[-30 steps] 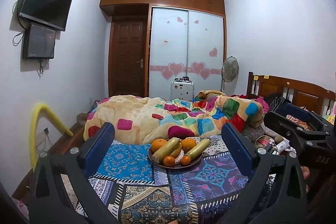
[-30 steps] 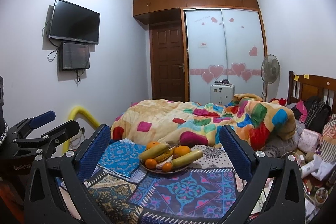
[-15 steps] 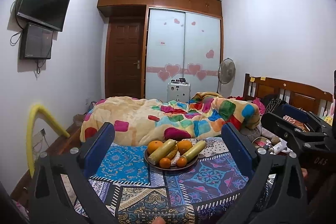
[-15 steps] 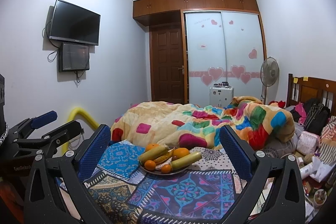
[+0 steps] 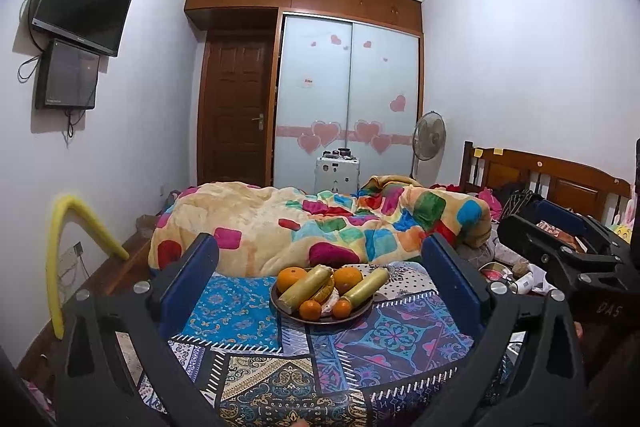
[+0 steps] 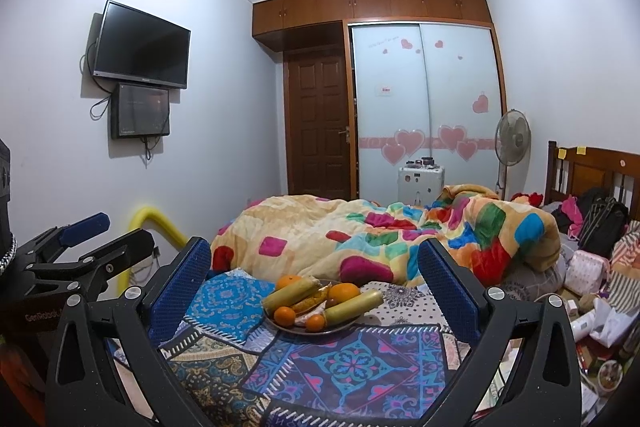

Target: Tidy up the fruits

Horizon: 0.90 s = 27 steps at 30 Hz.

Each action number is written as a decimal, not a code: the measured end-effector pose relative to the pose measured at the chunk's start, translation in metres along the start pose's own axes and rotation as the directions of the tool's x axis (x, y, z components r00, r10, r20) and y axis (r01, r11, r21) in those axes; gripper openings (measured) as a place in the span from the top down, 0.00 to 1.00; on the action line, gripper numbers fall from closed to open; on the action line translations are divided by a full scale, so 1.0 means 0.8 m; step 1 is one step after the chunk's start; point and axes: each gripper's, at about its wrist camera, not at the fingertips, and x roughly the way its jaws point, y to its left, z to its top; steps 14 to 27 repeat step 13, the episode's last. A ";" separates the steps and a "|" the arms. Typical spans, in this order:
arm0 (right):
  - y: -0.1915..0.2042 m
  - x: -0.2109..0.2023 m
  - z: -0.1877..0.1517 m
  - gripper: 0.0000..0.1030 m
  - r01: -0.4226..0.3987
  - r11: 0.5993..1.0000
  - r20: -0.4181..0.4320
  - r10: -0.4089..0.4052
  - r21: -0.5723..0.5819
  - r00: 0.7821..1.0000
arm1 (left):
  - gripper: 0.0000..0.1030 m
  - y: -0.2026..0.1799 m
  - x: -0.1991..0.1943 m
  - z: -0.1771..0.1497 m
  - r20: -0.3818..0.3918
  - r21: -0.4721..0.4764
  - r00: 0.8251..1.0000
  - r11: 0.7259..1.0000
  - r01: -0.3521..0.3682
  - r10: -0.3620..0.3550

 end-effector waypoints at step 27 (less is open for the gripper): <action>-0.002 0.001 0.001 0.00 0.000 1.000 -0.007 0.000 -0.008 1.000 | 0.00 0.001 -0.001 -0.001 -0.003 0.000 1.000 1.000 -0.006 0.006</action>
